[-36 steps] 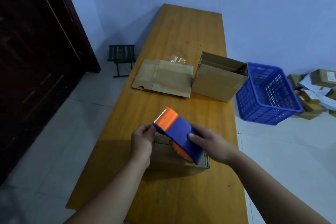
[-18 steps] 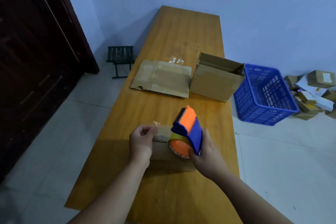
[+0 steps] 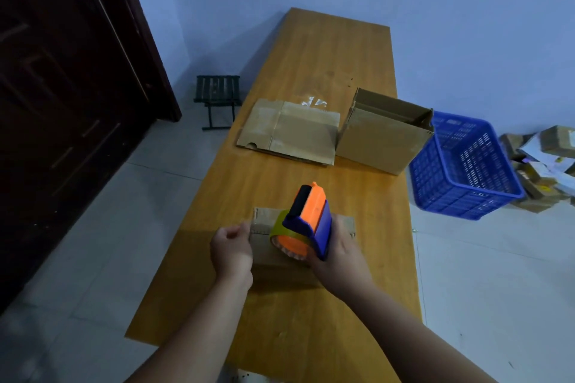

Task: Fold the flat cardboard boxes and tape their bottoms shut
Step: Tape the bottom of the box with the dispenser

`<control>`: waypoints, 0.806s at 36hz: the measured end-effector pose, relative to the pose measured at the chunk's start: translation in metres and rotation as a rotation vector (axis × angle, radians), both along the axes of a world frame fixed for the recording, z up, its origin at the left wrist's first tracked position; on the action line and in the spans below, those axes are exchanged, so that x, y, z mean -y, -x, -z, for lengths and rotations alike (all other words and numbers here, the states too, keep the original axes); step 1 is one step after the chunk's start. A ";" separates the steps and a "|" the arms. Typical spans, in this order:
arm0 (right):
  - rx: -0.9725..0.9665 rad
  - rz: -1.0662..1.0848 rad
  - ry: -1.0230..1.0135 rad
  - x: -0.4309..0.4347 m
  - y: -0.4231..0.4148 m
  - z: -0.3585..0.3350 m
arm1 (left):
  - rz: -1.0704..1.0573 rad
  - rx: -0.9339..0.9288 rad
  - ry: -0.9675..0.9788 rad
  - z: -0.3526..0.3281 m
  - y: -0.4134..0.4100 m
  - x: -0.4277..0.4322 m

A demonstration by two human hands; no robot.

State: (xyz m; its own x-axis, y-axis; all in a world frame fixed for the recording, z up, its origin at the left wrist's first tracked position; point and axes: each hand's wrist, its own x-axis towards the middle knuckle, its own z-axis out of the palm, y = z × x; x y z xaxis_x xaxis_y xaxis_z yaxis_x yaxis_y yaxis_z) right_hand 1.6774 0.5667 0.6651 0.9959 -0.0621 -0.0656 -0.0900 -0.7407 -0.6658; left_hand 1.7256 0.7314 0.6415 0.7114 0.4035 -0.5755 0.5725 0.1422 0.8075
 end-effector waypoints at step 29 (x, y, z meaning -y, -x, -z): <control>0.143 -0.048 0.066 -0.007 -0.012 0.018 | -0.051 -0.085 0.365 0.007 -0.003 -0.020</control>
State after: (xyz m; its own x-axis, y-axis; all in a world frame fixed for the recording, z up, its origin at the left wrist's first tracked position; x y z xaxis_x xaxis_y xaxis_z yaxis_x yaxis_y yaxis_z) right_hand 1.6890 0.5741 0.6466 0.9967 -0.0137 0.0794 0.0385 -0.7847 -0.6187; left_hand 1.7289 0.7515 0.6342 0.6393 0.1951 -0.7438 0.6197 0.4419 0.6486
